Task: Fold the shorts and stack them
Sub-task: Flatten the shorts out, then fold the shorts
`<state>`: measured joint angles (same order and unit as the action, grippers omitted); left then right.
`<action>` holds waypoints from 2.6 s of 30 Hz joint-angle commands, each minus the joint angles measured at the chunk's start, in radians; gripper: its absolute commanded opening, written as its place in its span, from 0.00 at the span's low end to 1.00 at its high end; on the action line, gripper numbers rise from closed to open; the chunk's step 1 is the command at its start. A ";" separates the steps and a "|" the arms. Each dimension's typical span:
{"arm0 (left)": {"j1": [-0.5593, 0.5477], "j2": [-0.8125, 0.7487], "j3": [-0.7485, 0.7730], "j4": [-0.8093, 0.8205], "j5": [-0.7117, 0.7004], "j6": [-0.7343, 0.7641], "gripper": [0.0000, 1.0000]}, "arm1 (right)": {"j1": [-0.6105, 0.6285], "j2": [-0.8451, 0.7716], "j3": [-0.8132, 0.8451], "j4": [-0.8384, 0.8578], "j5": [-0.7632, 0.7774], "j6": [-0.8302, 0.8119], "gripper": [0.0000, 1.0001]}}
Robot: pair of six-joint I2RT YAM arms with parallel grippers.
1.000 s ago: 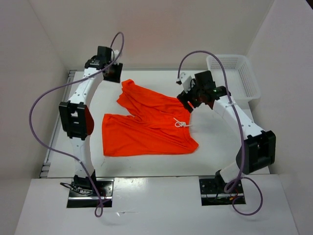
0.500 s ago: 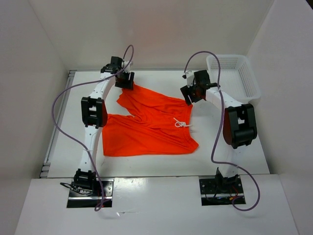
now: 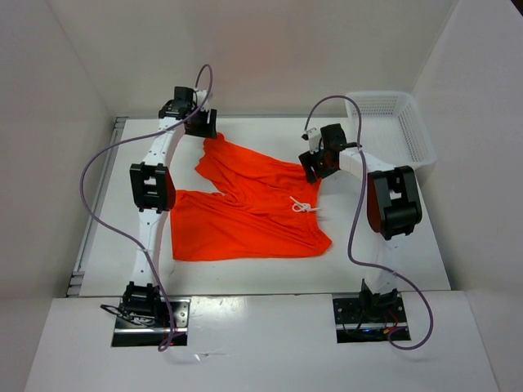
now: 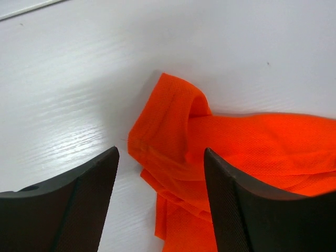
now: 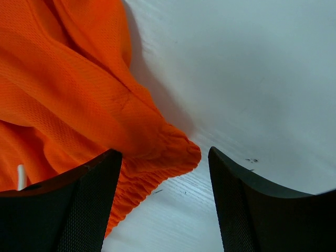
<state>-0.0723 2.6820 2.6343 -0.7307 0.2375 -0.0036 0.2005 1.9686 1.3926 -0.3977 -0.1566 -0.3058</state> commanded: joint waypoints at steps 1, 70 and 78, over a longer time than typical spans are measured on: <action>0.011 -0.057 0.046 0.024 0.043 0.004 0.74 | 0.005 0.042 -0.012 0.020 0.006 -0.018 0.72; 0.009 -1.249 -1.545 -0.351 0.072 0.004 0.40 | 0.284 -0.703 -0.383 -0.362 -0.095 -0.455 0.69; 0.009 -1.154 -1.582 -0.239 0.052 0.004 0.46 | 0.358 -0.547 -0.372 -0.197 -0.034 -0.387 0.67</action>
<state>-0.0658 1.5124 1.0534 -0.9928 0.2714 -0.0040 0.5480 1.3800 0.9962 -0.6460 -0.2054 -0.7109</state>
